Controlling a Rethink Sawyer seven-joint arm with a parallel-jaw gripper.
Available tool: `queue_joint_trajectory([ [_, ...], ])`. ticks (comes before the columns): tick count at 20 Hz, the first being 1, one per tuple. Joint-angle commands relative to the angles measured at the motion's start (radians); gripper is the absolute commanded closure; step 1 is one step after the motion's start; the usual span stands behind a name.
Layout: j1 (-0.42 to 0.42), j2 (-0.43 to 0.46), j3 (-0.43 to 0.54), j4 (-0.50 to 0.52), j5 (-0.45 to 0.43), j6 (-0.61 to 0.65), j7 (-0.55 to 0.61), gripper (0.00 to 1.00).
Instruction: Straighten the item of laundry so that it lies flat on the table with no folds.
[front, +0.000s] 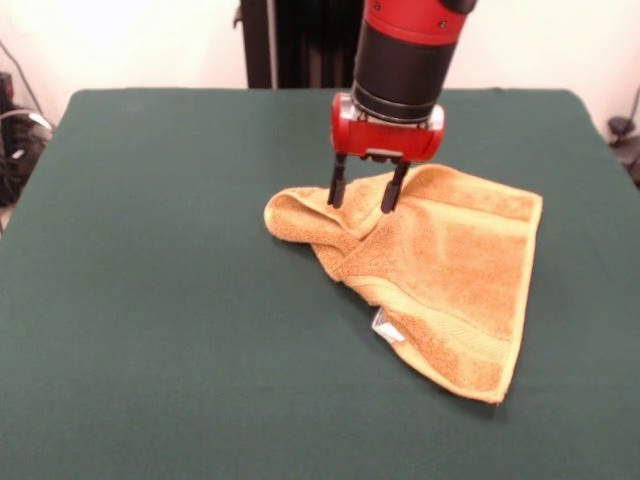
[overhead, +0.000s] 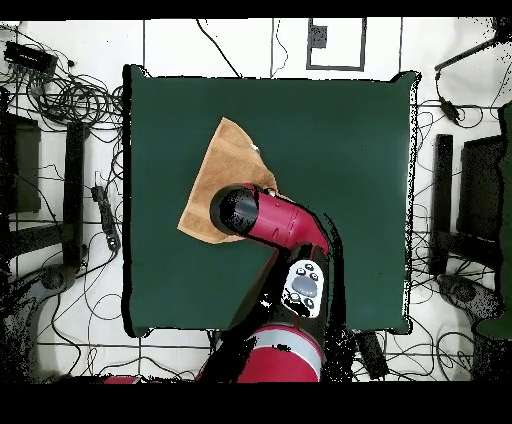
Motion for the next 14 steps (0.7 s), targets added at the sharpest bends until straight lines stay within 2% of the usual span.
queue_joint_trajectory([
  [1,-0.002,0.042,0.095,-0.018,0.038,0.059,0.232,0.00],
  [14,-0.018,0.043,0.115,-0.011,0.041,0.045,0.223,0.00],
])
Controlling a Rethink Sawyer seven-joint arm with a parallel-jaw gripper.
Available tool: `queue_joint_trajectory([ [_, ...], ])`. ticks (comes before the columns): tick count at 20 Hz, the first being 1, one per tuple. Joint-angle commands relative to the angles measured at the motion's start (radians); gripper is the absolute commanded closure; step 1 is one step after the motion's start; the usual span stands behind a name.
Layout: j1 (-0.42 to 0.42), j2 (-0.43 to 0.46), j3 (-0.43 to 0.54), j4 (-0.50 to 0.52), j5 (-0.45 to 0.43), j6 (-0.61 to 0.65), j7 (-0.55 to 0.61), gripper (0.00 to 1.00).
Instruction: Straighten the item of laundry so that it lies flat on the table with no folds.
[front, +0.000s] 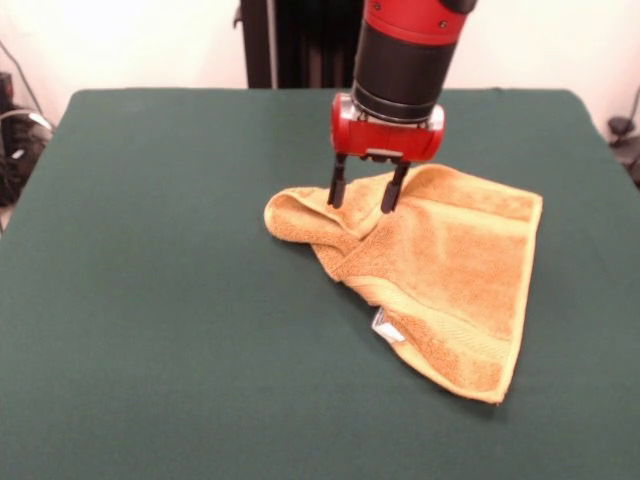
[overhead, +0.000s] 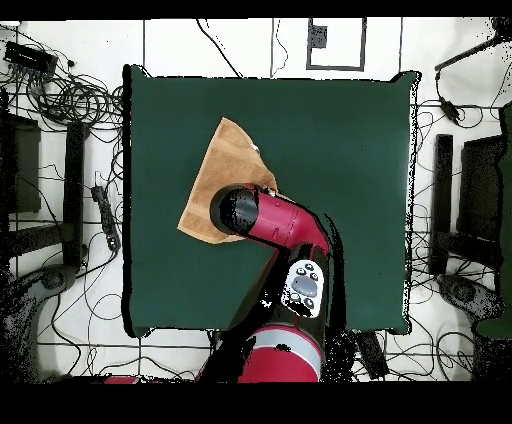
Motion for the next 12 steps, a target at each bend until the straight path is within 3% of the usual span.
queue_joint_trajectory([
  [1,-0.019,0.043,0.117,-0.010,0.040,0.052,0.221,0.00],
  [12,-0.006,0.043,0.108,0.013,0.040,0.036,0.237,0.00],
])
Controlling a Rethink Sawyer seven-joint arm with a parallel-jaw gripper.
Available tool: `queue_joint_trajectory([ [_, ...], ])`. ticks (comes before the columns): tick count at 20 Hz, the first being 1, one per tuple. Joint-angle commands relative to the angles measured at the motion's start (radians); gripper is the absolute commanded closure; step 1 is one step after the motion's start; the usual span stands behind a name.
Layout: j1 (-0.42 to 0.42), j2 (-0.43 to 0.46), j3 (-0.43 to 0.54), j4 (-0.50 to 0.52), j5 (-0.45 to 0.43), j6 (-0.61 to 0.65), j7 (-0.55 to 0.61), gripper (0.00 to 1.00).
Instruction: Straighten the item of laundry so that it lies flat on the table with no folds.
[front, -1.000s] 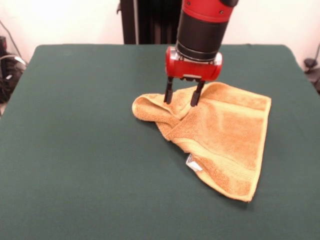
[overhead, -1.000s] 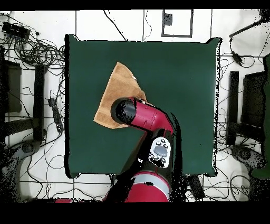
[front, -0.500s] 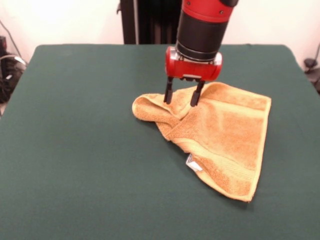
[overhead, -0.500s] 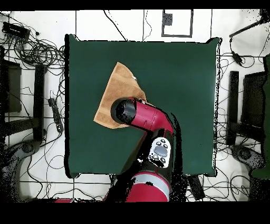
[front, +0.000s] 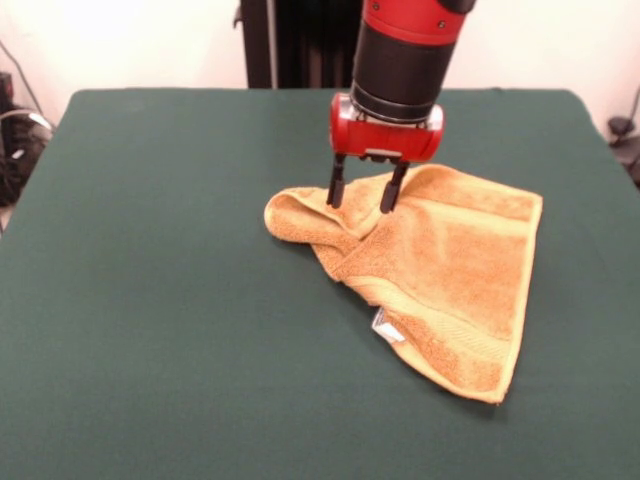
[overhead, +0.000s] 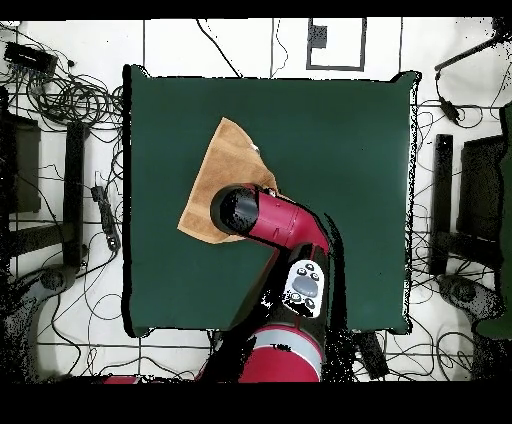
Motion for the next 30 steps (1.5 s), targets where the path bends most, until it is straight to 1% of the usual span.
queue_joint_trajectory([
  [1,-0.003,0.041,0.107,0.017,0.041,0.034,0.239,0.00],
  [9,0.010,0.037,0.095,0.028,0.041,0.027,0.252,0.00],
  [22,0.035,-0.020,0.075,0.111,0.026,0.042,0.259,0.00],
  [26,0.024,-0.033,0.091,0.144,0.018,0.018,0.244,0.00],
  [30,0.024,-0.033,0.092,0.156,0.021,0.006,0.250,0.00],
])
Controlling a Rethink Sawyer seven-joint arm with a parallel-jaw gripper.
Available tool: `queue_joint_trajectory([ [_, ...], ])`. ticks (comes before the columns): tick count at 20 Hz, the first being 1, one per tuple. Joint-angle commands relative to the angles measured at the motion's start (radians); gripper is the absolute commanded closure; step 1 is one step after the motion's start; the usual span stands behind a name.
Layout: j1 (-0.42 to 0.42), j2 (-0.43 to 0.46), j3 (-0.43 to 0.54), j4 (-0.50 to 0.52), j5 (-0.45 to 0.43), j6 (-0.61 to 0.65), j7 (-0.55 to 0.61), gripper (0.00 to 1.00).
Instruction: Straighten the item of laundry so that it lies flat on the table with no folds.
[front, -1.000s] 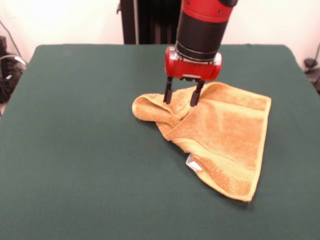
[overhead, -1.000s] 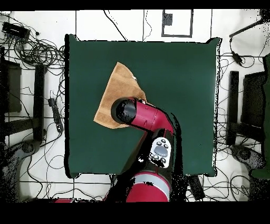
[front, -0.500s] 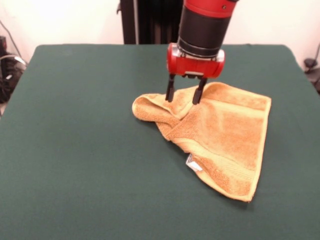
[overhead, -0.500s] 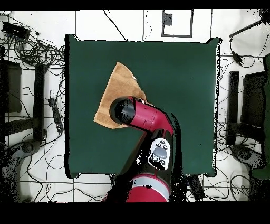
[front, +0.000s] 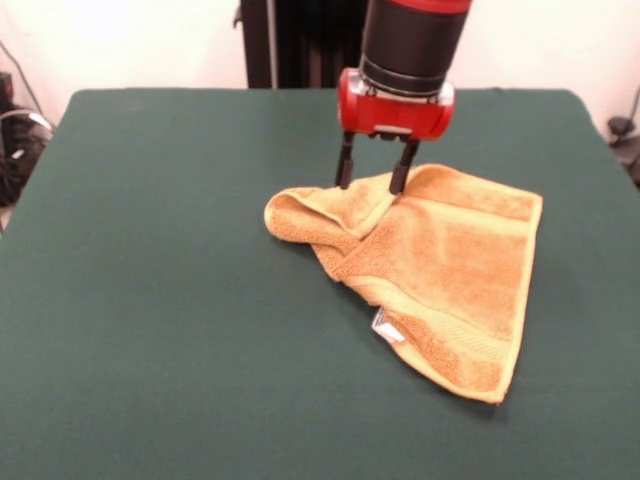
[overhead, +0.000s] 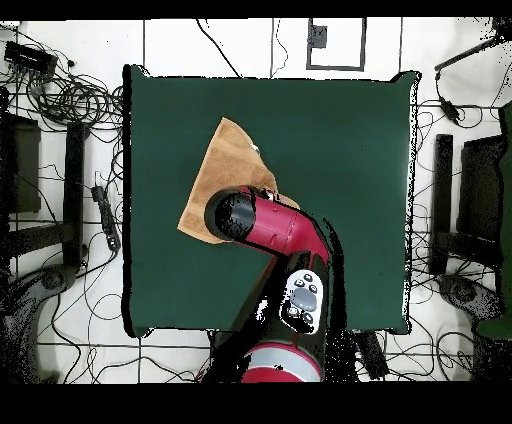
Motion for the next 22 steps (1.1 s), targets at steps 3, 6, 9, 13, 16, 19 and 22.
queue_joint_trajectory([
  [3,0.010,0.017,0.097,0.130,0.022,-0.008,0.250,0.00],
  [6,0.002,0.023,0.107,0.143,0.020,-0.039,0.250,0.00],
  [9,-0.004,0.038,0.114,0.143,0.015,-0.061,0.244,0.00],
  [13,-0.013,0.077,0.125,0.122,0.013,-0.093,0.238,0.00],
  [16,-0.015,0.086,0.129,0.113,0.016,-0.095,0.236,0.00],
  [19,-0.020,0.094,0.134,0.109,0.010,-0.097,0.223,0.00],
  [22,-0.023,0.105,0.135,0.101,0.010,-0.103,0.221,0.00],
])
